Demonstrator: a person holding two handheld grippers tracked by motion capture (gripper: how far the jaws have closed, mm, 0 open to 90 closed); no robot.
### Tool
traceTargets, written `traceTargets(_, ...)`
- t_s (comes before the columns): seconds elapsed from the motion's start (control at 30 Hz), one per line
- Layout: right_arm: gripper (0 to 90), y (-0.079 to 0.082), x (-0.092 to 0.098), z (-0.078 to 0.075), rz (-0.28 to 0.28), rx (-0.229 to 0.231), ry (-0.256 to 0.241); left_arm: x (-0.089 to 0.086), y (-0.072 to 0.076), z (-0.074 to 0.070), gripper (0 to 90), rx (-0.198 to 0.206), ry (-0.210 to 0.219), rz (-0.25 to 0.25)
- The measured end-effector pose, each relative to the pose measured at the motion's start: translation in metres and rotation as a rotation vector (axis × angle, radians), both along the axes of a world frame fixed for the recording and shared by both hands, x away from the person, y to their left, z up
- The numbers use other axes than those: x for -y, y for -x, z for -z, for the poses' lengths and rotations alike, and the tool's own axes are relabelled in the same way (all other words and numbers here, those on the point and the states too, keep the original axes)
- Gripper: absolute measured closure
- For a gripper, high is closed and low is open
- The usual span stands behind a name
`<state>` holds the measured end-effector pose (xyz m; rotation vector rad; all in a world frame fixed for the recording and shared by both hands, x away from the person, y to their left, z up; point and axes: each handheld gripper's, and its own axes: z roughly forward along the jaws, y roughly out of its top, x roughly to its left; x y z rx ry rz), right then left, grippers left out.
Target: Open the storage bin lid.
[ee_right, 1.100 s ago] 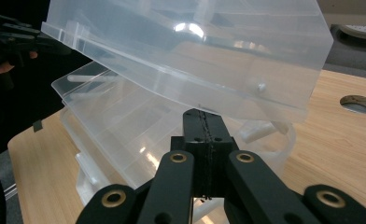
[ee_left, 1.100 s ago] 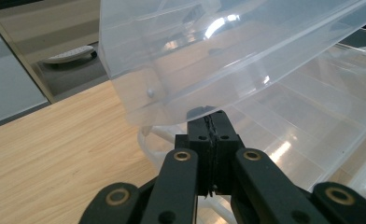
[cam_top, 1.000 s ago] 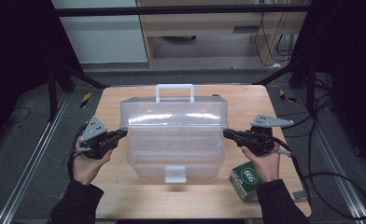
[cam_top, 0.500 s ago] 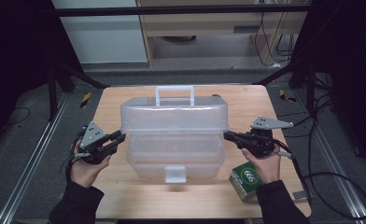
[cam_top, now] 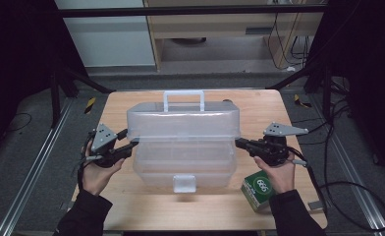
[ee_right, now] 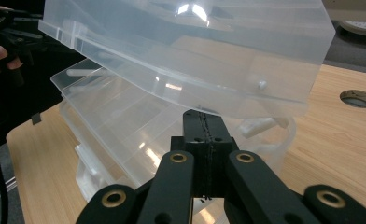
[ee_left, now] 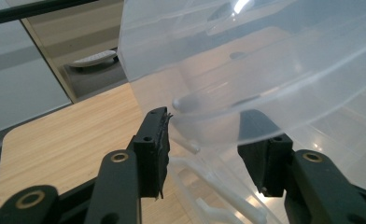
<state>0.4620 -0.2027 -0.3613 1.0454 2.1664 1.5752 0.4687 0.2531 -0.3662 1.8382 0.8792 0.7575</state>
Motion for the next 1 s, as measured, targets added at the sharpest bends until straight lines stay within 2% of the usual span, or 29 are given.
traceTargets(0.17, 90.0, 0.000, -0.001, 0.001, -0.002, -0.001, 0.000, -0.001, -0.001, -0.003, 57.6, 0.022, 0.009, -0.002)
traceTargets(0.33, 90.0, -0.001, -0.002, 0.001, -0.003, -0.004, 0.002, -0.001, 0.000, -0.003, 60.7, 0.034, -0.011, -0.007)
traceTargets(0.37, 90.0, -0.001, -0.002, 0.001, -0.004, -0.005, 0.000, -0.001, -0.001, -0.003, 61.4, 0.048, -0.018, -0.003)
traceTargets(0.43, 90.0, -0.001, -0.001, 0.002, -0.006, -0.015, 0.002, -0.002, -0.001, -0.004, 62.3, 0.046, -0.024, -0.004)
traceTargets(0.57, 85.4, -0.002, 0.001, 0.007, 0.030, -0.019, 0.076, -0.003, 0.001, -0.005, 62.6, 0.025, -0.014, -0.005)
traceTargets(0.67, 81.6, -0.003, 0.004, 0.017, 0.048, -0.054, 0.100, -0.002, 0.001, -0.005, 62.9, 0.023, -0.019, -0.007)
traceTargets(0.73, 79.3, -0.005, 0.004, 0.023, 0.052, -0.076, 0.113, -0.002, 0.000, -0.006, 63.0, 0.035, -0.022, -0.006)
traceTargets(0.77, 78.3, -0.006, 0.004, 0.026, 0.050, -0.080, 0.120, -0.002, 0.001, -0.006, 63.0, 0.023, -0.018, -0.010)
traceTargets(0.9, 75.0, -0.009, 0.001, 0.034, 0.060, -0.106, 0.154, -0.002, 0.001, -0.006, 62.9, 0.023, -0.017, -0.010)
traceTargets(0.93, 74.6, -0.009, -0.001, 0.035, 0.060, -0.106, 0.164, -0.002, 0.000, -0.006, 62.9, 0.037, -0.023, -0.005)
traceTargets(1.0, 73.9, -0.010, -0.003, 0.038, 0.061, -0.119, 0.179, -0.002, 0.001, -0.006, 62.9, 0.023, -0.017, -0.010)
